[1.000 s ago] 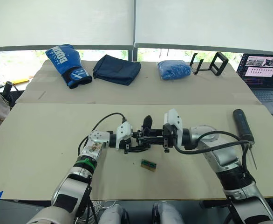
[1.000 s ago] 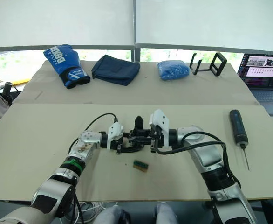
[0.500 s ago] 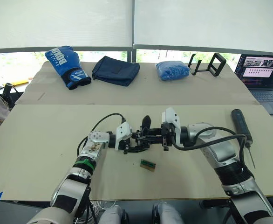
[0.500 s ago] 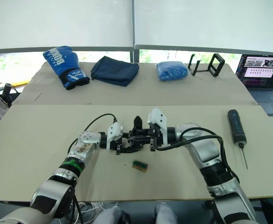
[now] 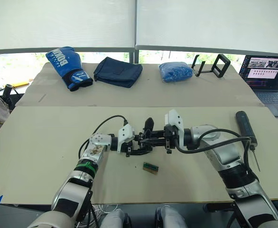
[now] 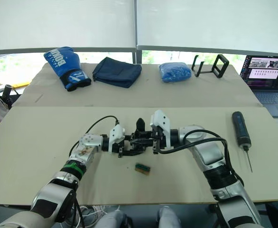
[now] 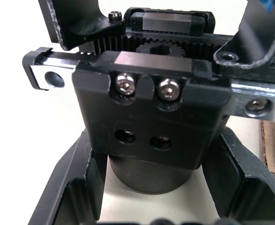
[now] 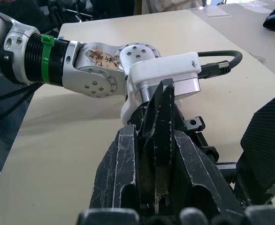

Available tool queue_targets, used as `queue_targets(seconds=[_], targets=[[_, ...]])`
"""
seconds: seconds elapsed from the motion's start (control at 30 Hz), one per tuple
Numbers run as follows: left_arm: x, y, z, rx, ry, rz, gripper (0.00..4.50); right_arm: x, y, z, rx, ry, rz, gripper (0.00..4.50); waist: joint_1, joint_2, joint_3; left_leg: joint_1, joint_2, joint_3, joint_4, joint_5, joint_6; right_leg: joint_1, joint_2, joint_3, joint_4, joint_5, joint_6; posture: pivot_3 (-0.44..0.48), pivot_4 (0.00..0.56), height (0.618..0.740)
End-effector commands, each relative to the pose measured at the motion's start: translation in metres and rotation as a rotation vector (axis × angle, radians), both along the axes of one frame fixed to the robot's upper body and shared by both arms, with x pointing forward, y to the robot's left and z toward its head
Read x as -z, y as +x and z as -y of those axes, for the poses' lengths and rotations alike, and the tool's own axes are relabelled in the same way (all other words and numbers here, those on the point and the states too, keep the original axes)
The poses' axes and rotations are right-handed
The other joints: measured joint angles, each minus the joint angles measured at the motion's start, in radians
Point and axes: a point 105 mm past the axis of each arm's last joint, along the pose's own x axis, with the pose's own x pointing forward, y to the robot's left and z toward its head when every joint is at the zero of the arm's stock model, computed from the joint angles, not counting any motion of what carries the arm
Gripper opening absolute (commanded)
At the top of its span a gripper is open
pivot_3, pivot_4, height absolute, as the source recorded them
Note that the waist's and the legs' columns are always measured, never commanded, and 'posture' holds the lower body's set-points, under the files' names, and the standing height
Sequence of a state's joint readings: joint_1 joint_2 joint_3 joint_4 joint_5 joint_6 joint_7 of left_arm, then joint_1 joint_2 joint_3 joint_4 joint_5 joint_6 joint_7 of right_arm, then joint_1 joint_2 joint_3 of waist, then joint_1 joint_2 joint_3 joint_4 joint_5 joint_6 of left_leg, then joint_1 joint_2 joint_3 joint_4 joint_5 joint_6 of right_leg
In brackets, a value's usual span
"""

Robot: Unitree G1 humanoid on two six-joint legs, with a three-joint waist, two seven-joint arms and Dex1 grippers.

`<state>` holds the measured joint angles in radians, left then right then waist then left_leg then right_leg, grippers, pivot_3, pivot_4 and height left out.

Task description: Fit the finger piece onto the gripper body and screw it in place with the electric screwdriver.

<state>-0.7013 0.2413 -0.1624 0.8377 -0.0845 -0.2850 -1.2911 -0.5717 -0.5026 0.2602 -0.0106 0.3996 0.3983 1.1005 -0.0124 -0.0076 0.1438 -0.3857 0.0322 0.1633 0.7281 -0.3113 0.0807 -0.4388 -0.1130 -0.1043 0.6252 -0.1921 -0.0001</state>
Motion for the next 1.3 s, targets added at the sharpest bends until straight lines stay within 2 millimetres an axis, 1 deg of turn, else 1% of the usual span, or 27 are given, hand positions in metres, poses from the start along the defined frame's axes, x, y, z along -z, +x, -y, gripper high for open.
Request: queue_targets(seconds=[0.03, 0.07, 0.1, 0.13, 0.23, 0.33, 0.37, 0.4, 0.57, 0.73, 0.77, 0.8, 0.83, 0.87, 0.9, 1.0, 1.1, 1.13, 1.2, 1.3], targets=[[0.010, -0.007, 0.000, 0.028, 0.032, -0.031, 2.32, 0.006, 0.005, 0.006, 0.033, 0.004, -0.010, 0.43, 0.000, 0.000, 0.000, 0.000, 0.000, 0.000, 0.000, 0.000, 0.000, 0.000, 0.000, 0.000, 0.000, 0.000, 0.000, 0.000, 0.150, 0.740], [0.011, -0.007, 0.000, 0.027, 0.032, -0.032, 2.32, -0.005, 0.006, 0.003, 0.032, 0.055, 0.048, 0.92, 0.000, 0.000, 0.000, 0.000, 0.000, 0.000, 0.000, 0.000, 0.000, 0.000, 0.000, 0.000, 0.000, 0.000, 0.000, 0.000, 0.150, 0.740], [0.011, -0.007, 0.000, 0.026, 0.032, -0.032, 2.32, -0.012, 0.008, 0.002, 0.035, 0.088, 0.087, 1.53, -0.001, 0.000, 0.000, 0.000, 0.000, 0.000, 0.000, 0.000, 0.000, 0.000, 0.000, 0.000, 0.000, 0.000, 0.000, 0.000, 0.150, 0.740], [0.011, -0.007, -0.001, 0.025, 0.032, -0.033, 2.32, -0.016, 0.005, 0.001, 0.014, 0.116, 0.087, 1.85, -0.001, 0.000, 0.000, -0.001, 0.000, 0.000, 0.000, 0.000, 0.000, -0.001, 0.000, 0.000, 0.000, 0.000, 0.000, 0.000, 0.150, 0.740], [0.012, -0.008, -0.002, 0.032, 0.037, -0.029, 2.32, -0.028, -0.007, -0.002, -0.063, 0.174, 0.159, 2.89, 0.000, 0.000, 0.000, -0.003, 0.000, 0.000, 0.000, 0.000, 0.000, -0.003, 0.001, -0.001, 0.000, 0.000, 0.000, 0.000, 0.150, 0.740], [0.012, -0.007, -0.002, 0.025, 0.041, -0.025, 2.32, -0.033, -0.013, -0.003, -0.093, 0.207, 0.181, 3.94, -0.001, 0.000, 0.000, -0.004, 0.000, 0.001, 0.000, 0.000, 0.000, -0.003, 0.004, -0.001, 0.000, 0.000, 0.000, 0.000, 0.150, 0.740], [0.012, -0.007, -0.003, 0.020, 0.042, -0.024, 2.32, -0.035, -0.015, -0.003, -0.101, 0.214, 0.189, 4.25, -0.001, 0.000, 0.000, -0.004, 0.000, 0.001, 0.000, 0.000, 0.000, -0.003, 0.004, -0.001, 0.000, 0.000, 0.000, 0.000, 0.150, 0.740], [0.013, -0.006, -0.003, 0.014, 0.041, -0.024, 2.32, -0.038, -0.015, -0.002, -0.099, 0.224, 0.204, 4.39, 0.000, 0.000, 0.000, -0.004, 0.000, 0.001, 0.000, 0.000, 0.000, -0.003, 0.004, -0.001, 0.000, 0.000, 0.000, 0.000, 0.150, 0.740], [0.012, -0.001, -0.004, -0.037, 0.019, -0.031, 2.32, -0.054, -0.021, 0.004, -0.093, 0.263, 0.259, 4.39, 0.000, 0.000, 0.000, -0.003, 0.000, 0.000, 0.000, 0.000, 0.000, -0.003, 0.002, -0.001, 0.000, 0.000, 0.000, 0.000, 0.150, 0.740], [0.010, 0.001, -0.001, -0.052, -0.014, -0.086, 2.32, -0.067, -0.025, 0.016, -0.059, 0.270, 0.304, 4.39, 0.004, 0.000, 0.000, -0.003, 0.000, -0.001, 0.000, 0.000, 0.000, -0.002, 0.000, -0.002, 0.000, 0.000, 0.000, 0.000, 0.150, 0.740], [0.011, 0.000, -0.001, -0.049, -0.017, -0.105, 3.41, -0.068, -0.026, 0.018, -0.055, 0.270, 0.306, 4.50, 0.004, 0.000, 0.000, -0.003, -0.001, -0.001, 0.000, 0.000, 0.001, -0.002, -0.001, -0.002, 0.000, 0.000, 0.000, 0.000, 0.150, 0.740], [0.010, 0.002, -0.001, -0.059, -0.018, -0.098, 3.71, -0.071, -0.030, 0.020, -0.063, 0.250, 0.322, 4.50, 0.004, 0.000, 0.000, -0.003, -0.001, -0.001, 0.000, 0.000, 0.001, -0.002, 0.000, -0.002, 0.000, 0.000, 0.000, 0.000, 0.150, 0.740], [0.009, 0.003, -0.002, -0.070, -0.019, -0.092, 4.19, -0.074, -0.034, 0.022, -0.069, 0.239, 0.334, 4.50, 0.005, 0.000, 0.000, -0.003, -0.001, -0.001, 0.000, 0.000, 0.001, -0.002, -0.001, -0.002, 0.000, 0.000, 0.000, 0.000, 0.150, 0.740], [0.007, 0.005, -0.003, -0.082, -0.021, -0.080, 4.37, -0.078, -0.037, 0.024, -0.069, 0.237, 0.341, 4.50, 0.005, 0.000, 0.000, -0.003, 0.000, -0.001, 0.000, 0.000, 0.001, -0.002, -0.001, -0.002, 0.000, 0.000, 0.000, 0.000, 0.150, 0.740], [0.005, 0.005, -0.006, -0.089, -0.027, -0.073, 4.37, -0.081, -0.040, 0.026, -0.069, 0.235, 0.349, 4.50, 0.004, 0.000, 0.000, -0.003, 0.000, -0.001, 0.000, 0.000, 0.001, -0.002, -0.001, -0.002, 0.000, 0.000, 0.000, 0.000, 0.150, 0.740], [-0.001, 0.002, -0.023, -0.095, -0.043, -0.049, 4.37, -0.087, -0.050, 0.041, -0.031, 0.209, 0.364, 4.50, 0.004, 0.000, 0.000, -0.004, 0.000, -0.002, -0.001, 0.000, 0.001, -0.003, -0.001, -0.002, 0.000, 0.000, 0.000, 0.000, 0.150, 0.740], [-0.005, -0.002, -0.050, -0.138, -0.044, -0.042, 4.37, -0.087, -0.055, 0.064, 0.073, 0.183, 0.362, 4.50, -0.003, 0.000, 0.001, -0.004, 0.000, -0.002, -0.002, 0.000, 0.000, -0.003, -0.001, -0.002, -0.001, 0.000, 0.000, 0.000, 0.150, 0.740], [-0.011, -0.004, -0.061, -0.156, -0.059, -0.021, 4.37, -0.087, -0.057, 0.075, 0.128, 0.173, 0.363, 4.50, -0.003, 0.000, 0.001, -0.003, 0.000, -0.002, -0.002, 0.000, 0.000, -0.004, -0.001, -0.001, -0.001, 0.000, 0.000, 0.000, 0.150, 0.740], [-0.028, -0.012, -0.081, -0.155, -0.125, 0.005, 4.37, -0.084, -0.058, 0.100, 0.265, 0.157, 0.340, 4.50, -0.002, 0.000, 0.001, -0.003, 0.000, -0.001, -0.004, 0.000, -0.001, -0.005, -0.001, -0.001, -0.001, 0.000, -0.001, 0.000, 0.150, 0.740], [-0.046, -0.028, -0.102, -0.150, -0.163, 0.002, 4.37, -0.082, -0.064, 0.131, 0.458, 0.163, 0.327, 4.50, 0.002, 0.000, 0.002, -0.004, 0.000, -0.001, -0.007, 0.001, -0.002, -0.006, -0.002, -0.001, -0.002, 0.000, -0.001, 0.000, 0.150, 0.740]])
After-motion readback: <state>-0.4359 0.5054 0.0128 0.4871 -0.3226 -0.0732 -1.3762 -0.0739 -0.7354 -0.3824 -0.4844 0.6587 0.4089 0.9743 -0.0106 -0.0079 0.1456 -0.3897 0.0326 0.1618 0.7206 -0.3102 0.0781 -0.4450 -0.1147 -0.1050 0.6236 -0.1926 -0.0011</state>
